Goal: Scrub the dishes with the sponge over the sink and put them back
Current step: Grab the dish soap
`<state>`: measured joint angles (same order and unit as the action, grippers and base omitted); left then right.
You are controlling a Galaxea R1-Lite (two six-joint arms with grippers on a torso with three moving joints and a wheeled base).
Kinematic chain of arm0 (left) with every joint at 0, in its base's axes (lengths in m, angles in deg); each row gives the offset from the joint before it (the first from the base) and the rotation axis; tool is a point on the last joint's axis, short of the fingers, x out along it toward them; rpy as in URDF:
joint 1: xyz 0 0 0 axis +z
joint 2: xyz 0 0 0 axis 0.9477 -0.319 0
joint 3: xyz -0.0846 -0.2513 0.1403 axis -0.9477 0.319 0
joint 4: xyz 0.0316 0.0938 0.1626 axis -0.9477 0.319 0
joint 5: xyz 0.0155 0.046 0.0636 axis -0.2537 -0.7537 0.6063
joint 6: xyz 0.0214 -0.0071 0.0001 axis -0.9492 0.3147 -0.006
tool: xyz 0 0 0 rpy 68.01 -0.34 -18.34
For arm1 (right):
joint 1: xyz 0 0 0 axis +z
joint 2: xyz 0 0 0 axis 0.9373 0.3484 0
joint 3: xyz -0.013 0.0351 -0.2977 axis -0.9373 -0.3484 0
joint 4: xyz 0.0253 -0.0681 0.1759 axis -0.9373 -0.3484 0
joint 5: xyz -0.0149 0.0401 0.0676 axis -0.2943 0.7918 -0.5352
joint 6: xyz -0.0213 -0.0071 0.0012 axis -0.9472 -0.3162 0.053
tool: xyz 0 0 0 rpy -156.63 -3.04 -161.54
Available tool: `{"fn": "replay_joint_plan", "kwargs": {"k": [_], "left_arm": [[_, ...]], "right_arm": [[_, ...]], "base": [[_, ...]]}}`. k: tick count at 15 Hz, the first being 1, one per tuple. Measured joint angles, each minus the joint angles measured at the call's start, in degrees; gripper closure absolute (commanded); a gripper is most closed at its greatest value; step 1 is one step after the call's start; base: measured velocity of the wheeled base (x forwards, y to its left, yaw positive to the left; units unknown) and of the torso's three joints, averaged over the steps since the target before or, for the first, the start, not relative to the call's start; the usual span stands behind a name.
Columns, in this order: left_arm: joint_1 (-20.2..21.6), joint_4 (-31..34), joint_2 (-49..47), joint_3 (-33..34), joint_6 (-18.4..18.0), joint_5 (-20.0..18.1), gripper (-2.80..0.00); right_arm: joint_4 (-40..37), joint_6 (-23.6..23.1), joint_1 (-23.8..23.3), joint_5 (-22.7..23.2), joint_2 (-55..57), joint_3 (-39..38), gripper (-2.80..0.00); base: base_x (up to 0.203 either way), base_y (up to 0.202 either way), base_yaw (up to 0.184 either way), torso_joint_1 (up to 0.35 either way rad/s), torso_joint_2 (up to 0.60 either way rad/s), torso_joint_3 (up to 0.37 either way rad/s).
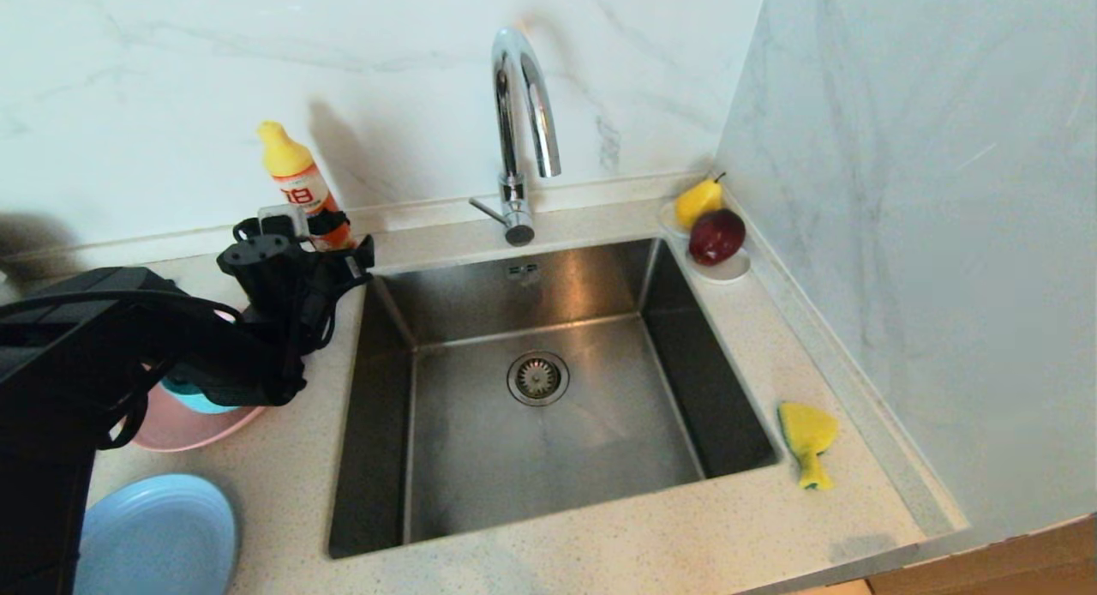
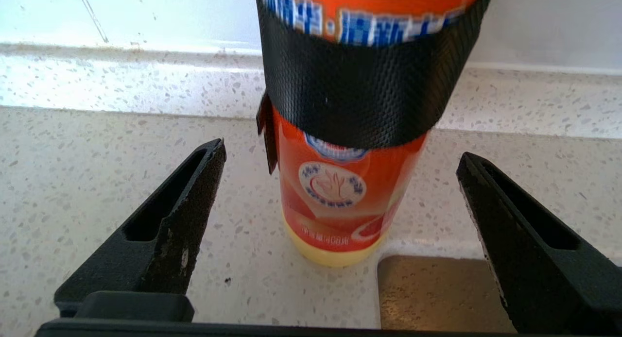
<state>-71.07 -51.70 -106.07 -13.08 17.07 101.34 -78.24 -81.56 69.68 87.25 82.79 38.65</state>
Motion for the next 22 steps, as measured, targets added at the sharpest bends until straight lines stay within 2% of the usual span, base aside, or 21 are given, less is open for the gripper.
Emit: {"fn": "replay_joint_plan", "kwargs": {"k": [8, 22], "left_arm": [[0.0, 0.22, 1.95, 1.24, -0.49, 0.08, -2.8], [0.0, 4.17, 0.84, -4.84, -1.14, -0.33, -2.8]], "right_arm": [[-0.02, 0.0, 0.0, 0.0, 0.0, 0.0, 0.0], [-0.02, 0.0, 0.0, 0.0, 0.0, 0.0, 0.0]], "base": [[0.0, 0.0, 0.0, 0.0, 0.0, 0.0], [0.0, 0.0, 0.0, 0.0, 0.0, 0.0]]}}
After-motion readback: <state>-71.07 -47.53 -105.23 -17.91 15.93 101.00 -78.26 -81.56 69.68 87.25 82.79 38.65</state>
